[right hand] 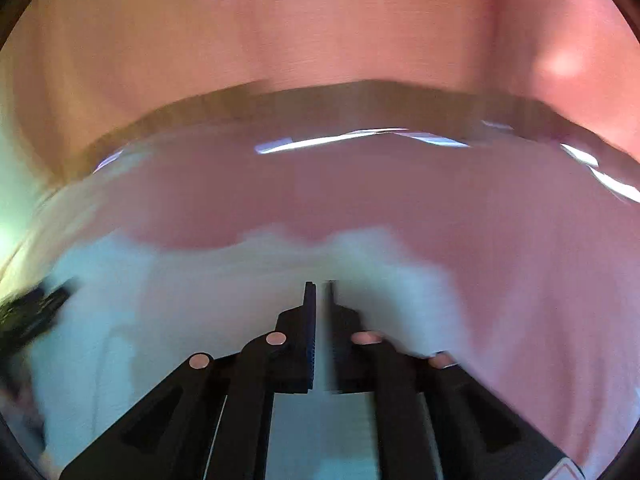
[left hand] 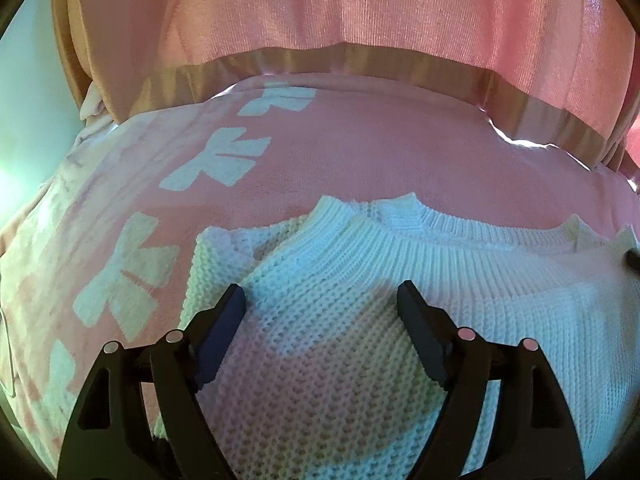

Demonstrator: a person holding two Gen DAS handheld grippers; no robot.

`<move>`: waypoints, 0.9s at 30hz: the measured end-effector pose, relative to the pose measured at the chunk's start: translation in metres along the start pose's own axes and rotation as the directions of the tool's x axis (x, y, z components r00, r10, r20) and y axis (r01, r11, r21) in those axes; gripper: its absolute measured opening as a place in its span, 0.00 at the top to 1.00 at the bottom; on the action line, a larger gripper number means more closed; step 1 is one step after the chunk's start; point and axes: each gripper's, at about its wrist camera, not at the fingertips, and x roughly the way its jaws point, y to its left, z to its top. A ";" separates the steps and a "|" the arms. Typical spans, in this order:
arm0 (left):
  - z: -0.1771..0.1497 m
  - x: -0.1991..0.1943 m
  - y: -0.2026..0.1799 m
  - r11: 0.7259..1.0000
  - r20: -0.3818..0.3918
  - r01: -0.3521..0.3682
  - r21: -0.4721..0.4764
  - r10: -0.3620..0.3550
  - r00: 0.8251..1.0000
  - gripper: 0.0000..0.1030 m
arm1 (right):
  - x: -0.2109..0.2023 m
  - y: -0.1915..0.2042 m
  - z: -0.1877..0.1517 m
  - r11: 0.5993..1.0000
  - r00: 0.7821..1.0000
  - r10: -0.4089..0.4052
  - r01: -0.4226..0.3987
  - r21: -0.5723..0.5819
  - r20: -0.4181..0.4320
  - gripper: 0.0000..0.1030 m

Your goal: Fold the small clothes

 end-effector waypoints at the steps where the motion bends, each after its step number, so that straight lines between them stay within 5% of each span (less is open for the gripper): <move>1: 0.000 0.000 0.000 1.000 0.000 0.002 0.001 -0.002 1.000 0.26 | -0.003 -0.017 0.001 0.997 0.999 0.033 -0.033 0.074 -0.005 1.00; 2: 0.000 0.000 0.000 1.000 0.000 0.002 0.001 -0.002 1.000 0.26 | -0.006 -0.032 0.004 0.986 0.997 0.080 -0.078 0.149 -0.004 1.00; 4: 0.000 0.000 0.001 1.000 -0.001 0.002 0.000 -0.002 1.000 0.25 | -0.020 -0.032 0.006 0.990 0.999 0.047 -0.049 0.134 0.018 0.88; 7: 0.000 0.001 0.000 1.000 0.001 -0.003 0.000 0.003 1.000 0.24 | -0.014 -0.009 -0.003 0.998 0.998 0.057 -0.056 0.043 -0.022 0.88; 9: 0.000 0.001 -0.001 1.000 0.002 -0.007 0.002 0.007 1.000 0.24 | 0.007 -0.001 -0.009 0.999 0.997 -0.034 0.033 -0.016 -0.076 0.92; 14: 0.000 -0.006 0.000 1.000 0.001 -0.002 0.004 0.002 1.000 0.24 | -0.034 0.008 -0.009 0.999 0.999 -0.026 0.027 -0.043 0.025 0.93; 20: -0.017 -0.059 0.030 0.998 0.064 0.017 -0.052 -0.013 0.998 0.19 | -0.069 0.039 -0.039 0.987 0.999 0.015 -0.009 -0.162 0.035 0.93; 27: -0.057 -0.071 0.089 0.974 -0.027 0.023 -0.224 -0.030 0.999 0.17 | -0.090 0.101 -0.071 0.947 0.985 0.169 -0.156 -0.280 0.023 0.93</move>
